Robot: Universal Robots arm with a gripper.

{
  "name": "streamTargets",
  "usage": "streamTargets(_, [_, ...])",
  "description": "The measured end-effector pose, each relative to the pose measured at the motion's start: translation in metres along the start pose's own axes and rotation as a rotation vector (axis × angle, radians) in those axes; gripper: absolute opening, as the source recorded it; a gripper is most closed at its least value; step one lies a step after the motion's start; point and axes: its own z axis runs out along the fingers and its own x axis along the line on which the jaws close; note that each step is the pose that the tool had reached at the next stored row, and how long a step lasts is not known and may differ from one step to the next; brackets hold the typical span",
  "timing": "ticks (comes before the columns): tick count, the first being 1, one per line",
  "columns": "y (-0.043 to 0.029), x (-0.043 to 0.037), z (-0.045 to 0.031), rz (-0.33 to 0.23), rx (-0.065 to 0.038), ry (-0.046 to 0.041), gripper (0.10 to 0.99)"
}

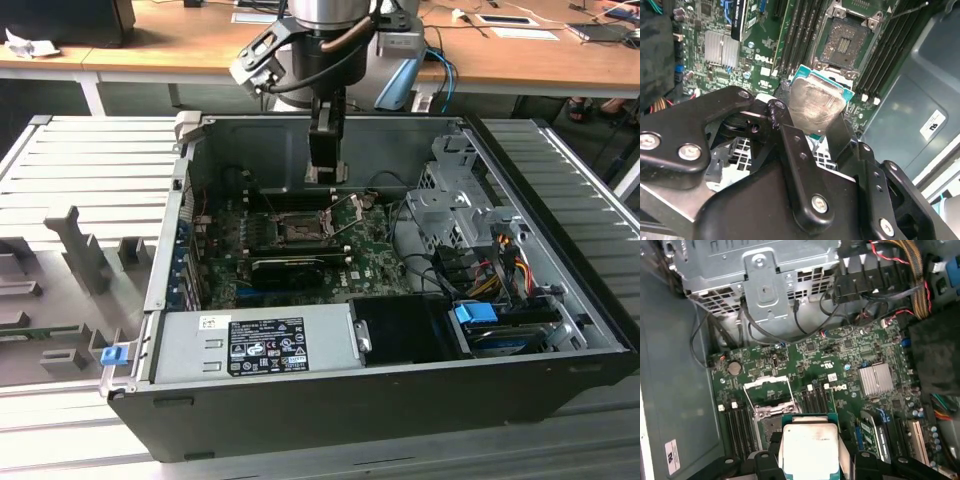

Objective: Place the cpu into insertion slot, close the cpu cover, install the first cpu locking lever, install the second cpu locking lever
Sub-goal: 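Place the cpu into insertion slot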

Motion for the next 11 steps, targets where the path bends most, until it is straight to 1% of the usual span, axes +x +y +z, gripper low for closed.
streamTargets(1, [-0.0019, -0.0006, 0.0025, 0.0, 0.0, 0.0001, 0.529])
streamTargets(4, [-0.0034, -0.0009, 0.0056, -0.02, 0.0, 0.0019, 0.529])
streamTargets(6, [-0.0035, -0.0009, 0.0074, -0.021, 0.002, 0.0015, 0.529])
streamTargets(7, [-0.0038, -0.001, 0.0094, -0.021, 0.006, 0.0007, 0.529])
streamTargets(8, [-0.004, -0.001, 0.0111, -0.027, 0.007, 0.0011, 0.529])
streamTargets(9, [-0.0041, -0.001, 0.0118, -0.039, 0.007, 0.0021, 0.529])
streamTargets(10, [-0.0041, -0.001, 0.0128, -0.075, 0.008, 0.0051, 0.529])
streamTargets(11, [-0.0043, -0.001, 0.0143, -0.122, 0.008, 0.0093, 0.529])
